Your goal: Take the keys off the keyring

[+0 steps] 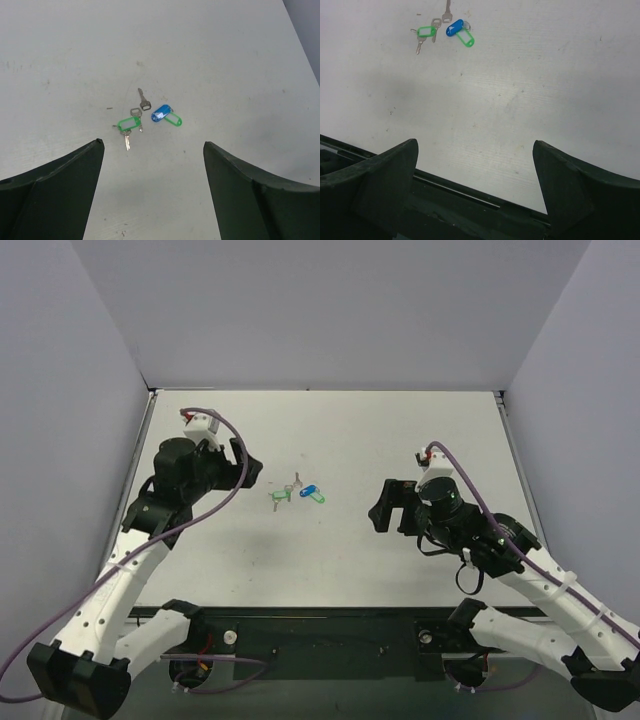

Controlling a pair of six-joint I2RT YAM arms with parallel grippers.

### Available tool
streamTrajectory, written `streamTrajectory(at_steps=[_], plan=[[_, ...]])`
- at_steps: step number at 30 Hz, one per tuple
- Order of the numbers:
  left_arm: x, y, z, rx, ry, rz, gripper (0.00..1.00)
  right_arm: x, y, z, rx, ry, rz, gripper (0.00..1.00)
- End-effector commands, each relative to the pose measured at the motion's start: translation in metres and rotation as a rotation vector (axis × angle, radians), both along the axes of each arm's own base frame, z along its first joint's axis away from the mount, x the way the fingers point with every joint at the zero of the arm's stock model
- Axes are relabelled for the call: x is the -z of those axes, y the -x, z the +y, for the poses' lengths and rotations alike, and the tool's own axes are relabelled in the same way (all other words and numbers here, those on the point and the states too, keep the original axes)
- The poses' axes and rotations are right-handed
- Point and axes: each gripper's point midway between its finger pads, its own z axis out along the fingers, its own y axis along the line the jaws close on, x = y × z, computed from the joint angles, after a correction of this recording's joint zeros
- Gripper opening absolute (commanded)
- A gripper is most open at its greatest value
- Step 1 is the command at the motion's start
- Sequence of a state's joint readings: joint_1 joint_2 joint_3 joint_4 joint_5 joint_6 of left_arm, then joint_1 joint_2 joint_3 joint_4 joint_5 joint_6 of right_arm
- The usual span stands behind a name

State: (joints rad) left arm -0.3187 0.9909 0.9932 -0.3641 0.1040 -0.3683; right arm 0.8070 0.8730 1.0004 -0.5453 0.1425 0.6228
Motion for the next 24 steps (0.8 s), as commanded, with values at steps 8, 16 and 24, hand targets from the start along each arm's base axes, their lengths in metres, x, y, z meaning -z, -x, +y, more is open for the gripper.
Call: streamTrajectory(at_steps=[8,16,24], plan=[[0.025,0.055,0.045,-0.123,-0.072,0.011,0.94,-0.019,-0.027,-0.031,0.169,0.049,-0.183,0.97],[0.037,0.077,0.055,-0.172,-0.035,0.048,0.94,-0.021,-0.044,-0.045,0.251,0.151,-0.229,1.0],[0.042,0.085,0.054,-0.168,-0.024,0.05,0.94,0.015,-0.051,-0.054,0.19,0.284,-0.225,1.0]])
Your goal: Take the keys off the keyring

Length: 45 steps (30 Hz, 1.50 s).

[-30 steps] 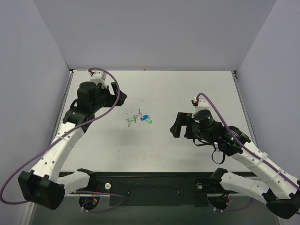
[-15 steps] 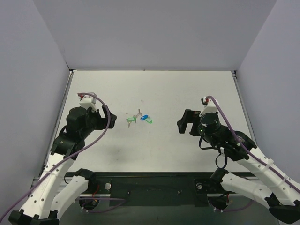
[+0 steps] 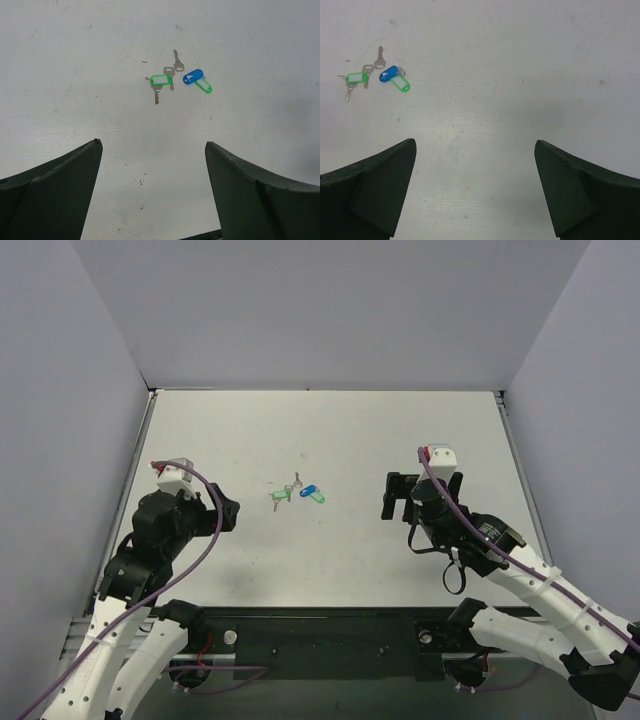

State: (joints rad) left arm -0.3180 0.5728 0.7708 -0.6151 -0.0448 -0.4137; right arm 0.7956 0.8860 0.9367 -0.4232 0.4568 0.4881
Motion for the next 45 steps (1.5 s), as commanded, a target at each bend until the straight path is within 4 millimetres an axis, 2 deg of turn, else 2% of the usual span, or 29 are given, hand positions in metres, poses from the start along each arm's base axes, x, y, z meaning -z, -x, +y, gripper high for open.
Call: streamTrajectory(at_steps=[1,2,3,4,5,6,7,11,17,22,23,25,26,27,28,30,31,32,33,34,35,36,37,38,41,45], plan=[[-0.002,0.001,-0.001,-0.004,0.01,0.0,0.95,0.016,-0.013,-0.017,0.026,0.071,-0.027,1.0],[-0.002,0.002,-0.003,0.008,0.009,-0.002,0.94,0.027,-0.012,-0.019,0.019,0.07,-0.005,1.0],[-0.003,0.003,-0.004,0.012,0.009,-0.009,0.94,0.027,-0.019,-0.026,0.044,0.053,-0.016,1.0],[-0.004,0.004,-0.005,0.017,0.007,-0.014,0.94,0.039,-0.016,-0.025,0.017,0.037,0.01,1.0],[-0.005,0.005,-0.006,0.023,0.007,-0.024,0.94,0.038,-0.023,-0.033,0.038,0.018,-0.014,1.0],[-0.006,0.006,-0.007,0.029,0.006,-0.032,0.94,0.05,-0.024,-0.034,0.033,0.006,-0.004,1.0],[-0.006,0.007,-0.008,0.034,0.007,-0.037,0.94,0.06,-0.027,-0.049,0.077,0.014,0.01,1.0],[-0.007,0.008,-0.011,0.046,0.003,-0.04,0.94,0.082,-0.035,-0.082,0.19,0.001,0.052,0.95],[-0.007,0.009,-0.011,0.049,0.001,-0.047,0.94,0.088,-0.039,-0.123,0.335,0.008,0.016,0.95],[-0.009,0.01,-0.011,0.052,0.002,-0.063,0.94,0.093,-0.041,-0.147,0.42,0.028,-0.002,0.96],[-0.011,0.01,-0.011,0.052,0.005,-0.068,0.94,0.101,-0.039,-0.153,0.44,0.041,0.01,0.96],[-0.011,0.009,-0.012,0.054,0.003,-0.069,0.94,0.103,-0.045,-0.165,0.485,0.042,-0.021,0.96],[-0.009,0.009,-0.012,0.056,0.001,-0.063,0.94,0.112,-0.044,-0.174,0.516,0.043,-0.004,0.96],[-0.008,0.009,-0.013,0.06,-0.001,-0.062,0.94,0.11,-0.05,-0.176,0.523,0.026,-0.028,0.96],[-0.009,0.008,-0.013,0.059,0.0,-0.062,0.94,0.118,-0.048,-0.185,0.565,0.017,-0.013,0.96],[-0.008,0.008,-0.014,0.064,-0.001,-0.056,0.94,0.122,-0.053,-0.193,0.605,0.019,-0.033,0.96],[-0.007,0.008,-0.014,0.064,-0.002,-0.053,0.95,0.119,-0.058,-0.196,0.618,0.021,-0.066,0.96],[-0.007,0.008,-0.014,0.065,-0.001,-0.054,0.94,0.126,-0.059,-0.198,0.625,0.032,-0.062,0.96],[-0.007,0.008,-0.014,0.063,-0.003,-0.056,0.94,0.119,-0.064,-0.209,0.655,0.037,-0.111,0.96],[-0.008,0.008,-0.014,0.064,-0.002,-0.057,0.94,0.13,-0.063,-0.211,0.662,0.052,-0.094,0.96],[-0.007,0.008,-0.014,0.064,-0.002,-0.057,0.94,0.124,-0.069,-0.214,0.674,0.04,-0.137,0.96],[-0.007,0.008,-0.014,0.065,-0.002,-0.059,0.94,0.135,-0.07,-0.214,0.671,0.049,-0.115,0.96],[-0.007,0.008,-0.014,0.063,-0.003,-0.059,0.94,0.132,-0.075,-0.215,0.667,0.053,-0.145,0.96],[-0.008,0.008,-0.013,0.062,-0.003,-0.061,0.94,0.141,-0.075,-0.216,0.666,0.063,-0.124,0.96],[-0.006,0.007,-0.014,0.062,-0.005,-0.055,0.94,0.145,-0.082,-0.221,0.693,0.058,-0.158,0.96],[-0.004,0.006,-0.015,0.065,-0.007,-0.048,0.94,0.148,-0.093,-0.216,0.634,0.079,-0.138,0.96]])
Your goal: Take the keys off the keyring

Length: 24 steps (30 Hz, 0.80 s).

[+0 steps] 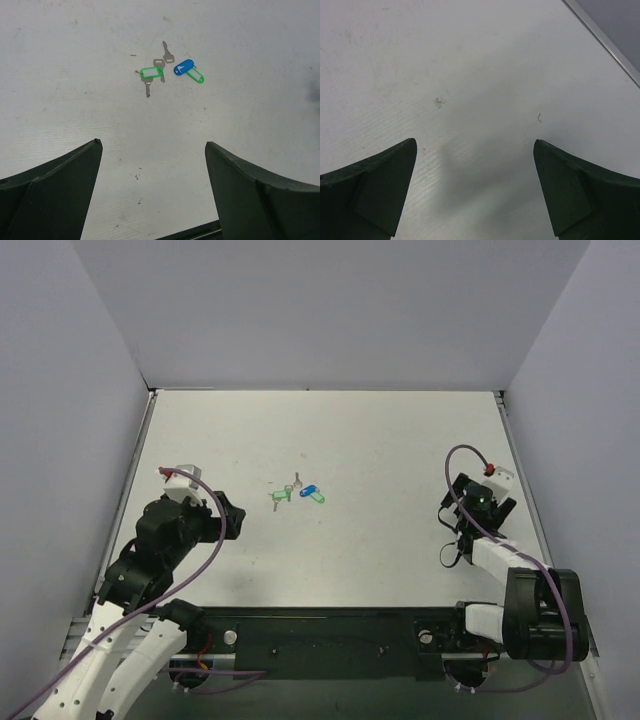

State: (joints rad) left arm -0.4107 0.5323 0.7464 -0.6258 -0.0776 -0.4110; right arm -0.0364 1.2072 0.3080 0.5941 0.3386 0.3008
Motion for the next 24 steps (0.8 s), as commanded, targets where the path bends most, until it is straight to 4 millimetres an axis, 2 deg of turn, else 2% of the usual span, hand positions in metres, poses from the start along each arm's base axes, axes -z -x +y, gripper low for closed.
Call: streamTrajectory(at_steps=[1,5,6,7,8,10,13,15,16,17,18,24], plan=[[-0.008,-0.006,-0.003,0.004,0.007,-0.036,0.94,-0.029,-0.027,-0.004,-0.018,0.037,-0.113,0.96],[-0.009,-0.007,-0.004,0.007,0.009,-0.035,0.94,-0.034,-0.032,-0.001,-0.055,0.053,-0.137,0.96],[-0.007,-0.008,-0.004,0.007,0.007,-0.031,0.95,-0.028,-0.029,-0.001,-0.056,0.056,-0.126,0.96],[-0.007,-0.008,-0.004,0.006,0.006,-0.029,0.94,-0.033,-0.032,-0.002,-0.056,0.063,-0.169,0.97],[-0.006,-0.008,-0.004,0.006,0.005,-0.028,0.94,-0.027,-0.031,-0.001,-0.059,0.062,-0.162,0.97],[-0.005,-0.008,-0.004,0.004,0.003,-0.026,0.94,-0.028,-0.037,0.0,-0.068,0.063,-0.143,0.97],[-0.006,-0.009,-0.004,0.003,0.003,-0.027,0.94,-0.021,-0.049,0.016,-0.186,0.067,-0.088,0.97],[-0.005,-0.009,-0.003,0.002,0.002,-0.025,0.94,-0.016,-0.045,0.022,-0.215,0.076,-0.086,0.97],[-0.006,-0.009,-0.004,0.001,0.004,-0.027,0.94,-0.023,-0.048,0.02,-0.203,0.085,-0.134,0.97],[-0.006,-0.009,-0.003,0.0,0.004,-0.027,0.94,-0.013,-0.039,0.02,-0.198,0.085,-0.124,0.97],[-0.007,-0.009,-0.003,-0.002,0.006,-0.03,0.94,-0.02,-0.044,0.021,-0.208,0.093,-0.181,0.97],[-0.008,-0.009,-0.002,-0.008,0.008,-0.039,0.94,-0.014,-0.041,0.022,-0.207,0.1,-0.143,0.96]])
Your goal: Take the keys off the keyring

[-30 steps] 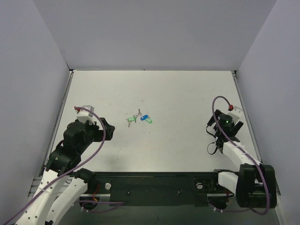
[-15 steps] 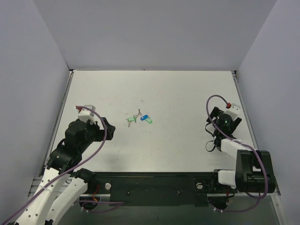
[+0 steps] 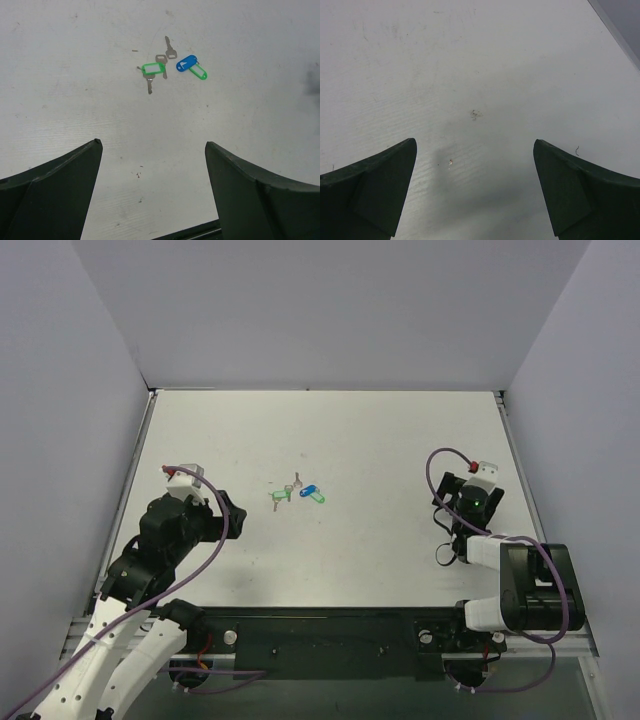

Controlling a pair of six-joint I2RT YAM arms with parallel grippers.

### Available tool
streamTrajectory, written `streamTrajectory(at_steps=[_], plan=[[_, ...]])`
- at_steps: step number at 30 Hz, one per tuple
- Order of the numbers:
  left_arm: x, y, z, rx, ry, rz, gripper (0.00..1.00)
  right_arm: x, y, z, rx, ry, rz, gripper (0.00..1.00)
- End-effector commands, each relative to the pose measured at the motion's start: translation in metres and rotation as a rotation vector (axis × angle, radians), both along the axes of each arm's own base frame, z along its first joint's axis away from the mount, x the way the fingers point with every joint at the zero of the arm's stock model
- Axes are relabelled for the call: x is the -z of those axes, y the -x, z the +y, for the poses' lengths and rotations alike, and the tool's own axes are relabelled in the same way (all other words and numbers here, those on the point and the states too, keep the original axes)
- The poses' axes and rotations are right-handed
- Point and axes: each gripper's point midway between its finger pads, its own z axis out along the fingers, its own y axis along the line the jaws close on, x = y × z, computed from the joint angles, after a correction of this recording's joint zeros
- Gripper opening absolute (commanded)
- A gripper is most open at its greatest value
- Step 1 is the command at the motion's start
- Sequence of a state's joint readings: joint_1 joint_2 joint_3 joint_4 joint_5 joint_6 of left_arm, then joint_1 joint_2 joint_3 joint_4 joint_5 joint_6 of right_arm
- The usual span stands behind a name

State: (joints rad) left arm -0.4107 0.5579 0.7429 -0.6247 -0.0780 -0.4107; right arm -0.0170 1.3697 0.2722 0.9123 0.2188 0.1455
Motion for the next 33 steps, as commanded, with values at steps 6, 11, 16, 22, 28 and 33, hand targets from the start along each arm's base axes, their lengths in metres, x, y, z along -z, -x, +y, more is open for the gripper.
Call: streamTrajectory(at_steps=[6,11,16,22,28,33], plan=[[-0.0149,-0.0061,-0.0005,-0.008,0.019,-0.064,0.94,-0.0198,-0.011,0.0072,-0.024,0.036,-0.081,0.96],[-0.0159,-0.0058,-0.0006,-0.006,0.02,-0.069,0.94,-0.0207,-0.0089,0.0066,-0.006,0.058,-0.084,0.97],[-0.016,-0.0058,-0.0007,-0.007,0.022,-0.066,0.95,-0.0213,-0.0088,0.0062,-0.003,0.058,-0.086,0.97],[-0.0146,-0.006,-0.0012,-0.005,0.018,-0.061,0.95,-0.02,-0.0085,0.0064,-0.004,0.06,-0.081,0.97],[-0.0139,-0.0063,-0.0013,-0.005,0.017,-0.058,0.95,-0.0202,-0.0094,0.0064,-0.005,0.057,-0.08,1.0],[-0.0126,-0.0064,-0.002,-0.002,0.015,-0.051,0.95,-0.0217,-0.0089,0.007,-0.002,0.06,-0.088,1.0]])
